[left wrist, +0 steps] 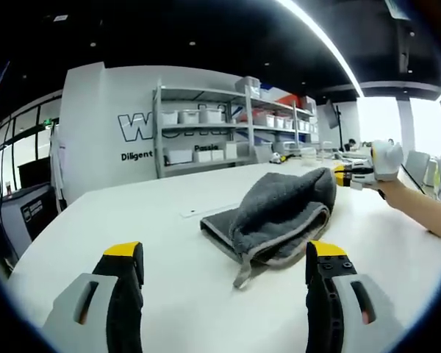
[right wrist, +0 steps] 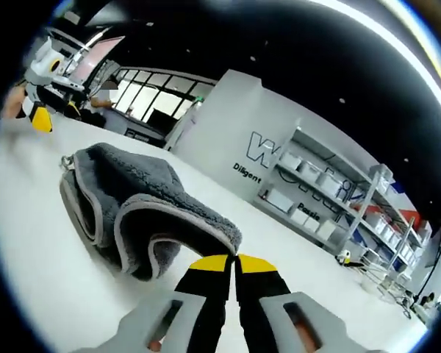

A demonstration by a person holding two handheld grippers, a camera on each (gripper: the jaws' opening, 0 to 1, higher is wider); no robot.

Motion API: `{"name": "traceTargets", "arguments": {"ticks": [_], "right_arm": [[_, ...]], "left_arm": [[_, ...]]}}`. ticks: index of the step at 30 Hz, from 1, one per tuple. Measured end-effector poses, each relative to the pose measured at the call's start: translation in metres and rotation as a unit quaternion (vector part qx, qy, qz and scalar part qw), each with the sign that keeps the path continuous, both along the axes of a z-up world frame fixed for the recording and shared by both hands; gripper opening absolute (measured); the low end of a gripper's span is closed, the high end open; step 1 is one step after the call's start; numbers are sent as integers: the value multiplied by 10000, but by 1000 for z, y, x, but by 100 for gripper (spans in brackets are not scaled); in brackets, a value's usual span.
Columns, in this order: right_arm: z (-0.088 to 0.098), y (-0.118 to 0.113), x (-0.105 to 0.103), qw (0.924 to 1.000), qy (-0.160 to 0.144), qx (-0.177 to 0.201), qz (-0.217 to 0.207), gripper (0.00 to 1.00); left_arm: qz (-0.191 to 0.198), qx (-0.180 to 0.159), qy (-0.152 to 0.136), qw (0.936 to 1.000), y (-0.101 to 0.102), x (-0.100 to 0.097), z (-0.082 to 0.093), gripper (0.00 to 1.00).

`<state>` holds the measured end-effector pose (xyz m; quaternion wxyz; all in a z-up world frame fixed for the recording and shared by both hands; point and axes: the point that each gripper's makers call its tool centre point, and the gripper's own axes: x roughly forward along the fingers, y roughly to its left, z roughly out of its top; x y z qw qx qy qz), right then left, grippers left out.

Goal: Open the folded towel by lifting each exposed corner and separating the folded layers until the towel lies flat within the target outline without major curled edges

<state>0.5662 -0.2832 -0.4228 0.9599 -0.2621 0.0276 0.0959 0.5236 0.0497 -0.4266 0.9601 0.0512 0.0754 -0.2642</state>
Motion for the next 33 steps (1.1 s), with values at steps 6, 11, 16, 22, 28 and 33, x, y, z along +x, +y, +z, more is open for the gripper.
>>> {"name": "traceTargets", "arguments": {"ticks": [6,11,16,22,28,33], "right_arm": [[-13,-23,1,9992,236,203,-255,0],[-30,-40,0,9969,517,332,-486,0],[-49,-63,-4,9921,839,512,-776,0],[-59,-82,-9,9857,951,970,-996,0],[-62,-86,-10,9834,978,1099,-1064,0],[-64,-86,-10,9824,1011,1140,-1077,0]], "left_arm": [[3,-4,11,10000,0,0,0,90],[3,2,18,10000,0,0,-1,90],[11,8,25,10000,0,0,-1,90],[13,13,28,10000,0,0,-2,90],[18,16,39,10000,1,0,-3,90],[25,33,43,10000,1,0,-3,90]]}}
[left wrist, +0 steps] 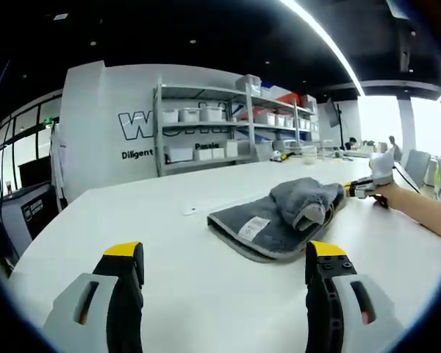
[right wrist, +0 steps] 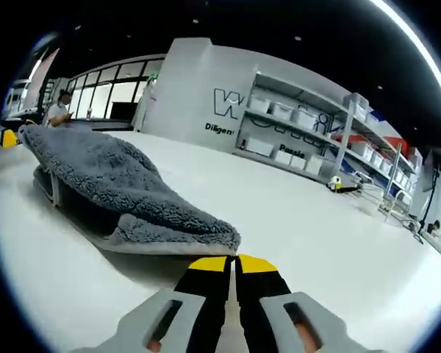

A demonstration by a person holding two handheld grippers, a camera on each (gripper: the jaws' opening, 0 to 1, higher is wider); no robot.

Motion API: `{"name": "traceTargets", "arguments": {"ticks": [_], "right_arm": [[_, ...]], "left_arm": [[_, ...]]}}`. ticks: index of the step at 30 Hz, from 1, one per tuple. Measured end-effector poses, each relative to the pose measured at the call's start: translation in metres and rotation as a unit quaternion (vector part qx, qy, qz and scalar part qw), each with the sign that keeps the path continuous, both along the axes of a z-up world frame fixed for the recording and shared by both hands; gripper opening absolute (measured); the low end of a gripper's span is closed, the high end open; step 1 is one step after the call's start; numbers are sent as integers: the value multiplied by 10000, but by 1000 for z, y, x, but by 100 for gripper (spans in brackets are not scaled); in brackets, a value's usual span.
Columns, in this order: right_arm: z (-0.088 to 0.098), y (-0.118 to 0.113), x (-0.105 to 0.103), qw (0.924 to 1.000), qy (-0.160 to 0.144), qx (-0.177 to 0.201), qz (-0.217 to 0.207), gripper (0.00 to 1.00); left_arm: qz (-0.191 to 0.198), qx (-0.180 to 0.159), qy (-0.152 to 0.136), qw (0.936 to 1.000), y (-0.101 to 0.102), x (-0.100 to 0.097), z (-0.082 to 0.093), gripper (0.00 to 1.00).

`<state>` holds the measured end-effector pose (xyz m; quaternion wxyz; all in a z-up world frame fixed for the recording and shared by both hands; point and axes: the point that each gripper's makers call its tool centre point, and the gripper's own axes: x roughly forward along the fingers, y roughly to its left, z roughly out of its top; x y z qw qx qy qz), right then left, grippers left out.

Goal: Open the folded towel by lifting each exposed corner and separating the folded layers until the towel lies flat within the target outline without major curled edges

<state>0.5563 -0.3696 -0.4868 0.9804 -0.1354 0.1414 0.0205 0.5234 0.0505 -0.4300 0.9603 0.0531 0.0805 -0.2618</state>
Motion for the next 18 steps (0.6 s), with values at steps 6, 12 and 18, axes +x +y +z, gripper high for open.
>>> {"name": "traceTargets", "arguments": {"ticks": [6,12,18], "right_arm": [[-2,0,0,10000,39,0,-4,0],[-3,0,-1,10000,47,6,-6,0],[-3,1,-1,10000,57,31,-9,1]], "left_arm": [[-5,-5,3,10000,0,0,0,90],[-14,20,19,10000,-1,0,-1,90],[-19,35,28,10000,-1,0,-2,90]]}}
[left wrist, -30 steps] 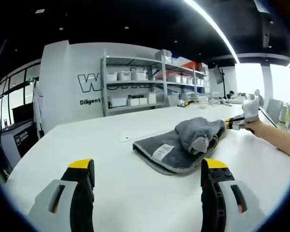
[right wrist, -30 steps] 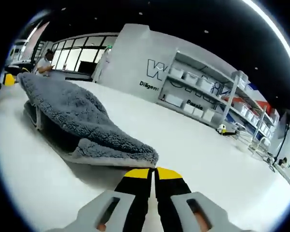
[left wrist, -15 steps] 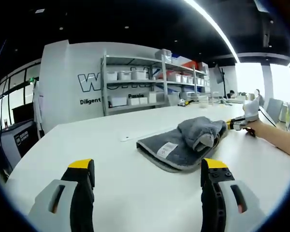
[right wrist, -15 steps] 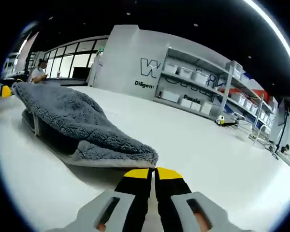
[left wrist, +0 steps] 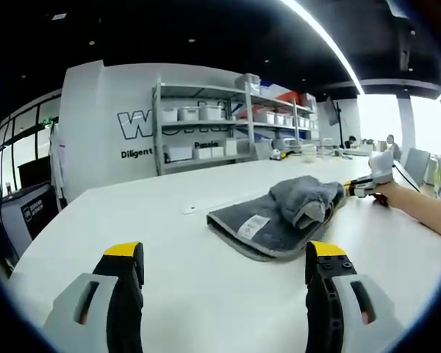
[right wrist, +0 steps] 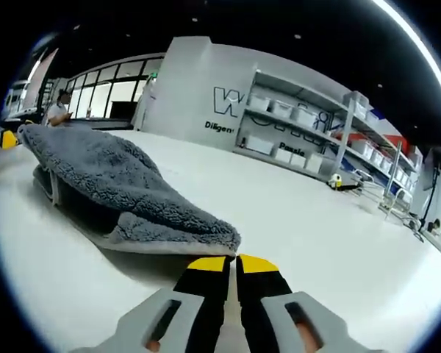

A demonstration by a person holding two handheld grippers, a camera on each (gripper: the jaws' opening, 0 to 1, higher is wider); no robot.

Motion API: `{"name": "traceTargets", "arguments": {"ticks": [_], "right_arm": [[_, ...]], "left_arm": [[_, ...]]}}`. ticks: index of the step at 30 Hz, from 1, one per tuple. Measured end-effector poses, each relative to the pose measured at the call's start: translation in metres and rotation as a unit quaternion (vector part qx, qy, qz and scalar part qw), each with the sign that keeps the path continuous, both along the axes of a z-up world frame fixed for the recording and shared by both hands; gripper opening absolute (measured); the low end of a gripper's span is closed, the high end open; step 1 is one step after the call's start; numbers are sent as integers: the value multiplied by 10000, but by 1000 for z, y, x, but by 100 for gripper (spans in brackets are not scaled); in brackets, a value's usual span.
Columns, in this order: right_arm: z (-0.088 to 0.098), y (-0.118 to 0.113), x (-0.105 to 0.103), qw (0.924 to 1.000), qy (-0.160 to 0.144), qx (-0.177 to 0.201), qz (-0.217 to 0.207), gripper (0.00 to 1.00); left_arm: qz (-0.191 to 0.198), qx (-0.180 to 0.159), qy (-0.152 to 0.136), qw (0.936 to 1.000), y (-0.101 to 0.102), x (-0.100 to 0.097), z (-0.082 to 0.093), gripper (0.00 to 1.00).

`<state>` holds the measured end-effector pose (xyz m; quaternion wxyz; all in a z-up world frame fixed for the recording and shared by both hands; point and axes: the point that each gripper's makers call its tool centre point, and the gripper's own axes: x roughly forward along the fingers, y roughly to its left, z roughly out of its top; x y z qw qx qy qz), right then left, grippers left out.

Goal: Open the folded towel by lifting each exposed corner and separating the folded layers until the towel lies flat within the target outline without major curled edges

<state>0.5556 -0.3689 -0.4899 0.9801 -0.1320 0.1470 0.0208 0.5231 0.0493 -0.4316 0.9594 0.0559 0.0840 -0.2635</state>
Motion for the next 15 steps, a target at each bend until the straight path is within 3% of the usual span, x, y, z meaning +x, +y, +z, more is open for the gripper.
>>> {"name": "traceTargets", "arguments": {"ticks": [15], "right_arm": [[-1,-2,0,10000,10,50,17,4]], "left_arm": [[-13,4,13,10000,-1,0,0,90]]}}
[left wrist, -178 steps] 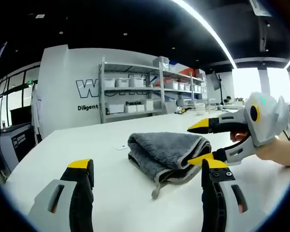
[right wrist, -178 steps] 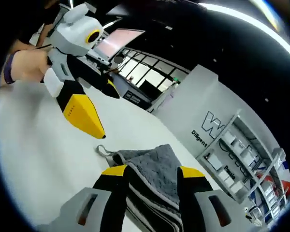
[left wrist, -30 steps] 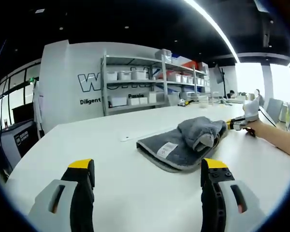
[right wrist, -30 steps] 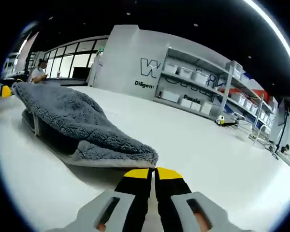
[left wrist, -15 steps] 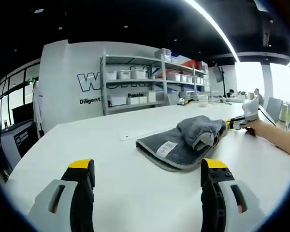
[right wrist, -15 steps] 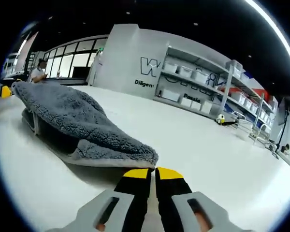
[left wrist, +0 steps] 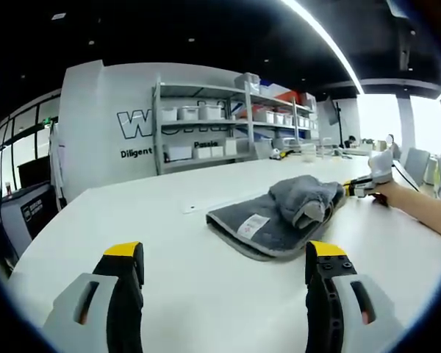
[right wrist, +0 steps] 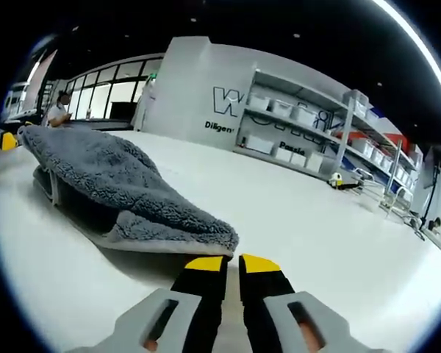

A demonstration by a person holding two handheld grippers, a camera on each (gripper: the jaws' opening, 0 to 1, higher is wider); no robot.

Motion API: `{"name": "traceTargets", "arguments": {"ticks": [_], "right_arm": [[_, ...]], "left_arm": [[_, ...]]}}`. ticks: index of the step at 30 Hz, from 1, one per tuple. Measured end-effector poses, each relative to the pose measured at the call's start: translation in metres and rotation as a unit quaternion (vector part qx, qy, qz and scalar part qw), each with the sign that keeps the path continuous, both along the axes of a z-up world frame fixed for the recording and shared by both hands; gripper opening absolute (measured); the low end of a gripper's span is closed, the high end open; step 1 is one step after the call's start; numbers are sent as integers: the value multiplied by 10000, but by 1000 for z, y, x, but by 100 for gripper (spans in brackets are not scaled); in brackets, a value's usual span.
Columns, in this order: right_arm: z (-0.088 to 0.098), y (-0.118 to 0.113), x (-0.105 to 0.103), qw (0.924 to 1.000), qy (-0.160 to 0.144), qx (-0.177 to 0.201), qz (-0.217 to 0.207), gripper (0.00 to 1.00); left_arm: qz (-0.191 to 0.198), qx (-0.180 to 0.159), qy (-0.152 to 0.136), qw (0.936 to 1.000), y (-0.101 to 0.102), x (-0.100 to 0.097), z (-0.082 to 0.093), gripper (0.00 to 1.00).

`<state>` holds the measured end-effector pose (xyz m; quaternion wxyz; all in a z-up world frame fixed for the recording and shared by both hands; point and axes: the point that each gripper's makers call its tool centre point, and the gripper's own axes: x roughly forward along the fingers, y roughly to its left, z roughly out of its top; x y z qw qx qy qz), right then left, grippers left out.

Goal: Open the folded towel by lifting each exposed corner and separating the folded layers until the towel lies flat within the target outline without major curled edges

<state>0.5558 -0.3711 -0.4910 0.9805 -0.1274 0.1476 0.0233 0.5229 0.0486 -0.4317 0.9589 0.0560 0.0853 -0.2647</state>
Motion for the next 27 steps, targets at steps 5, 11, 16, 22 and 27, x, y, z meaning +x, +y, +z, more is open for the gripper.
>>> {"name": "traceTargets", "arguments": {"ticks": [5,11,16,22,27], "right_arm": [[-2,0,-1,9999,39,48,91,5],[7,9,-1,9980,-141,93,611,7],[11,12,-3,9952,-185,238,934,12],[14,17,-8,9908,-139,166,1338,20],[37,27,-18,9828,-334,199,1806,22]], "left_arm": [[-2,6,3,10000,0,0,0,90],[7,37,-5,10000,0,0,0,90],[-8,67,-13,10000,0,-1,0,90],[-25,87,-7,10000,-1,-1,0,90],[-27,66,-17,10000,-1,0,1,90]]}}
